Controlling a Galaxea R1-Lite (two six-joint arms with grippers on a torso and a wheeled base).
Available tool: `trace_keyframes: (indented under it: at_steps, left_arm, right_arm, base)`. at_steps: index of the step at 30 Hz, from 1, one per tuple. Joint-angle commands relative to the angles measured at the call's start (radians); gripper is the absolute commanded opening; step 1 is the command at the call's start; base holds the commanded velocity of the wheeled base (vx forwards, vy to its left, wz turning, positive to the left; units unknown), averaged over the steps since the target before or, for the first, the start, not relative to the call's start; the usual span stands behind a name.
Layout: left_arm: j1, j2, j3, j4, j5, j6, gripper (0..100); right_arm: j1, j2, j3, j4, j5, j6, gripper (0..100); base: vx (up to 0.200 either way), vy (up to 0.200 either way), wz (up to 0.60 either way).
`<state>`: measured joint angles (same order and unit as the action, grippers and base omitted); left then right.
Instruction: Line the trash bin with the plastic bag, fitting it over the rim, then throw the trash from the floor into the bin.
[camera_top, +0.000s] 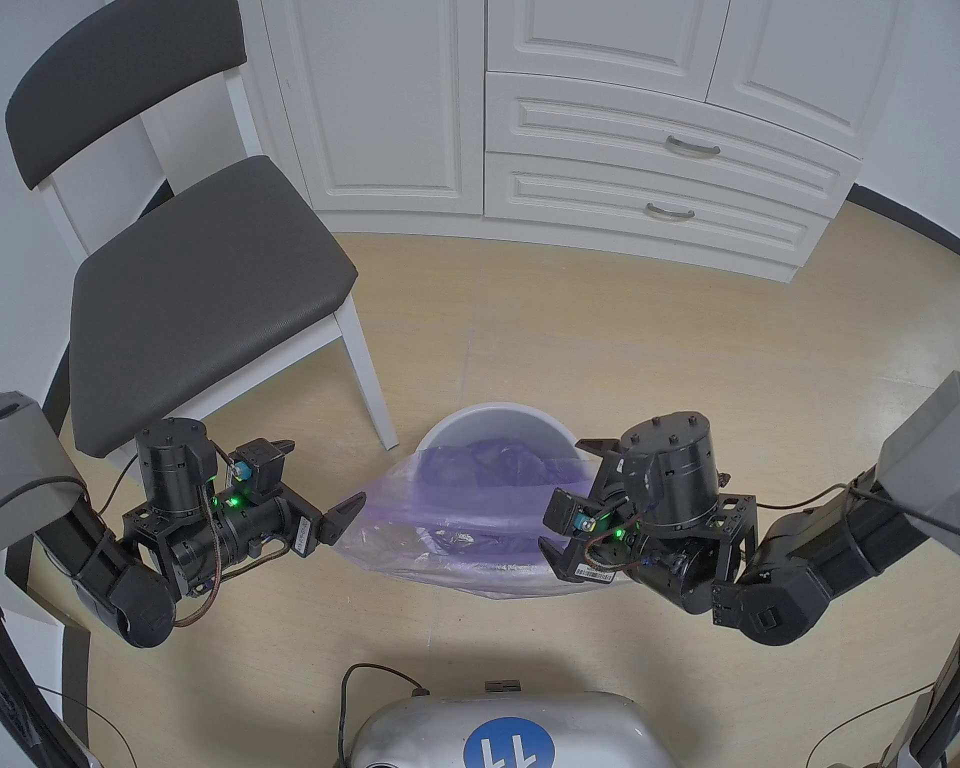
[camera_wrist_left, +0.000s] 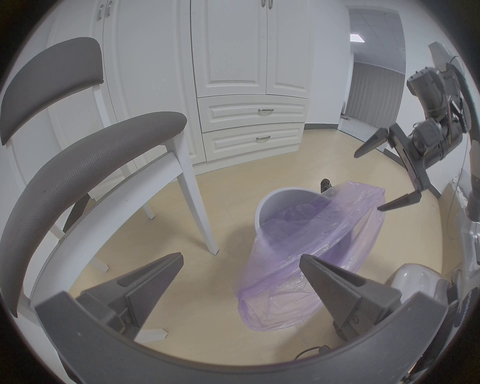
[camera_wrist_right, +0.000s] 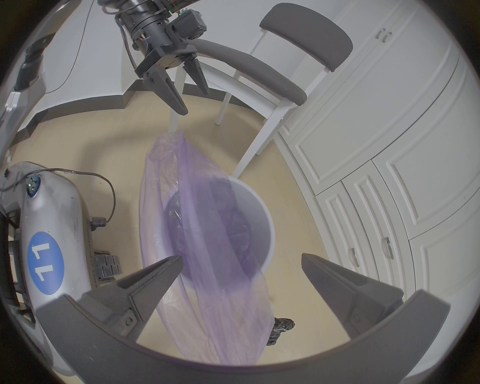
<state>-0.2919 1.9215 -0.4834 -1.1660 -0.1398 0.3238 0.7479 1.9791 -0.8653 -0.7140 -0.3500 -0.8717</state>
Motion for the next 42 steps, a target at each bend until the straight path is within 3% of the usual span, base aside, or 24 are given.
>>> trace_keyframes:
  at_steps: [1,30,31,36,42]
  left_arm:
    - [0.004,-0.002,-0.001,0.0,0.002,0.0,100]
    - [0.017,0.011,-0.012,0.0,0.002,0.001,100]
    - [0.017,0.011,-0.012,0.0,0.002,0.0,100]
    - [0.022,0.01,-0.012,0.0,0.003,0.001,100]
    - [0.023,0.005,-0.009,0.0,0.003,0.001,100]
  right_arm:
    - [0.001,0.073,0.002,-0.024,0.0,-0.01,100]
    - [-0.056,0.25,-0.179,-0.016,0.0,-0.012,100]
    - [-0.059,0.257,-0.179,-0.016,0.0,-0.012,0]
    - [-0.059,0.251,-0.184,-0.028,0.006,-0.009,0]
    - [-0.059,0.227,-0.172,-0.073,0.072,-0.003,0]
  base:
    - [0.0,0.0,0.0]
    - [0.0,0.0,0.0]
    - [0.0,0.0,0.0]
    - [0.0,0.0,0.0]
    - [0.0,0.0,0.0]
